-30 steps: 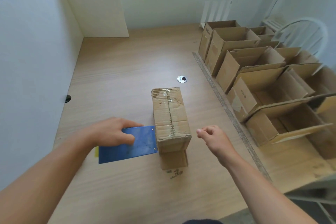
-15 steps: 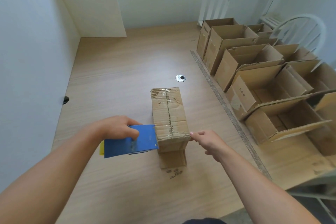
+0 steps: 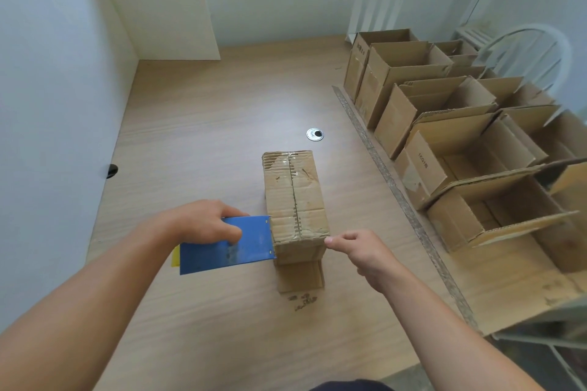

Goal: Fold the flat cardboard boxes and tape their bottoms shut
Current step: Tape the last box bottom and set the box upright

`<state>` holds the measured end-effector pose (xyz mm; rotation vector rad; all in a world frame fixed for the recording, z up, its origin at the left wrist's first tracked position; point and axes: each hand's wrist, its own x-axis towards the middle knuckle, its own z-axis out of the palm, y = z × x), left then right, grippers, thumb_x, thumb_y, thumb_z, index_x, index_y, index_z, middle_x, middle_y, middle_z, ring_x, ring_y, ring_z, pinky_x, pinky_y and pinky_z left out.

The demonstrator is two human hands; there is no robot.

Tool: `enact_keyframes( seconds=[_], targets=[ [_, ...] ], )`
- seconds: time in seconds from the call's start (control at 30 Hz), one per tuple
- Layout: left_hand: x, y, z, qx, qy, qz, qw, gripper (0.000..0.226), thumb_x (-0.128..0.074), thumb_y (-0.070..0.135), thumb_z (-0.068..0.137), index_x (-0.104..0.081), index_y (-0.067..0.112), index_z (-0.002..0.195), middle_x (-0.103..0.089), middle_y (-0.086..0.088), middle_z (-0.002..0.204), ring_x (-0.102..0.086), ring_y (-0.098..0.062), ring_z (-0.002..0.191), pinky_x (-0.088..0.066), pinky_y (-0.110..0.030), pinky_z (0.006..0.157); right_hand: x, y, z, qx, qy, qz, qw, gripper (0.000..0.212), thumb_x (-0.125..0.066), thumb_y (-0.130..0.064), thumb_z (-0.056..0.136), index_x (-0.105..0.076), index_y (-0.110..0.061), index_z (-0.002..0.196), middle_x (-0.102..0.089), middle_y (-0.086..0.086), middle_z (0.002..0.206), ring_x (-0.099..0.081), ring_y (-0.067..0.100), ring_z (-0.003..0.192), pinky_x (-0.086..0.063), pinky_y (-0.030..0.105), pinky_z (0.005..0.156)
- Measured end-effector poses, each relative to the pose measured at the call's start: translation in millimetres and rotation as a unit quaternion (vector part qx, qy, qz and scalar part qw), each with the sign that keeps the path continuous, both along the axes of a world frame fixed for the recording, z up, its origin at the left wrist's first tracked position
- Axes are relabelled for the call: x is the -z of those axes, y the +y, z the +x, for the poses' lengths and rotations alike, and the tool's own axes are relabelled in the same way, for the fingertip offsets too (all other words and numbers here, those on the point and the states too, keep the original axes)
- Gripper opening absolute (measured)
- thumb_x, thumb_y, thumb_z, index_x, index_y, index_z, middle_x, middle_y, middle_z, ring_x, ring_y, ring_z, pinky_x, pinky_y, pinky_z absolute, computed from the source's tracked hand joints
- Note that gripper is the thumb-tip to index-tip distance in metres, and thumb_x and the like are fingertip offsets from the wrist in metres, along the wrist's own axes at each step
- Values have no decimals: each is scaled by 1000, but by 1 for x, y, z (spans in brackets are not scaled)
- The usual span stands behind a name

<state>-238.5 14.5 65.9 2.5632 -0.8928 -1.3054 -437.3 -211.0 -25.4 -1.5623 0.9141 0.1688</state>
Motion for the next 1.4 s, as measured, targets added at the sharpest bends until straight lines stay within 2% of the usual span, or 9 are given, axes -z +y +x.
enact_keyframes(
  seconds=[0.1, 0.2, 0.3, 0.37, 0.57, 0.73, 0.83, 1.2, 1.4],
  targets=[
    [2, 1, 1, 1, 1, -3, 1000, 51, -53, 46, 59, -58, 70, 104, -70, 19, 94, -66, -7, 87, -54, -28, 74, 1, 3, 4, 23, 8, -3, 1000, 21, -75, -31, 88, -69, -11, 81, -61, -15, 71, -48, 1, 71, -39, 25, 67],
    [3, 0, 2, 1, 4, -7, 1000, 54, -51, 47, 57, -56, 72, 105, -70, 19, 94, -65, -6, 87, -51, -25, 69, 1, 4, 6, -43, -6, -175, 984, 23, -70, -35, 91, -63, -17, 77, -58, -5, 81, -51, 15, 81, -39, 27, 69],
    [5, 0, 3, 1, 5, -16, 1000, 55, -51, 48, 56, -56, 72, 105, -69, 20, 93, -65, -6, 87, -51, -27, 71, 0, -1, 6, -150, -7, -390, 908, 31, -62, -40, 94, -60, -23, 121, -44, 3, 132, -40, 21, 123, -38, 37, 103],
    [8, 1, 4, 0, 3, -25, 1000, 54, -51, 47, 57, -56, 71, 105, -70, 20, 94, -65, -6, 88, -54, -30, 77, -3, -7, 13, -239, -48, -456, 856, 57, -56, -34, 94, -34, -36, 147, -21, 2, 155, -19, 26, 143, -28, 46, 114],
    [13, 9, 4, -11, 6, -52, 999, 57, -49, 46, 59, -55, 69, 110, -69, 18, 97, -64, -8, 91, -54, -33, 83, 8, -11, 51, -491, -69, -498, 712, 64, -36, -45, 103, 1, -45, 155, 28, -22, 156, 35, 11, 142, -2, 45, 121],
    [22, 20, 1, -32, 19, -102, 994, 55, -49, 40, 63, -55, 68, 111, -68, 19, 95, -63, -9, 90, -52, -33, 81, 16, -9, 52, -421, -173, -518, 724, 60, -58, -33, 97, -37, -22, 152, -26, 0, 161, -19, 33, 150, -38, 49, 111],
    [28, 36, 1, -54, 11, -134, 990, 59, -51, 41, 64, -43, 83, 104, -64, 29, 102, -59, 4, 92, -48, -23, 77, 20, -11, 52, -408, -202, -537, 710, 60, -68, -28, 91, -48, -15, 147, -41, 7, 154, -33, 40, 143, -42, 50, 109],
    [37, 88, 8, -57, -6, -160, 985, 62, -53, 46, 65, -35, 85, 110, -63, 28, 110, -59, 1, 98, -51, -28, 87, 20, -10, 54, -438, -119, -504, 735, 61, -31, -59, 97, -14, -39, 152, 1, -21, 159, 11, 9, 151, -13, 25, 117],
    [40, 78, 16, -43, -87, -83, 992, 75, -45, 53, 62, -32, 69, 133, -59, 22, 97, -54, 1, 85, -49, -27, 74, 18, -5, 56, -441, -103, -484, 748, 62, -43, -51, 100, -6, -43, 150, 6, -27, 157, 21, 2, 147, -7, 20, 114]
  ],
)
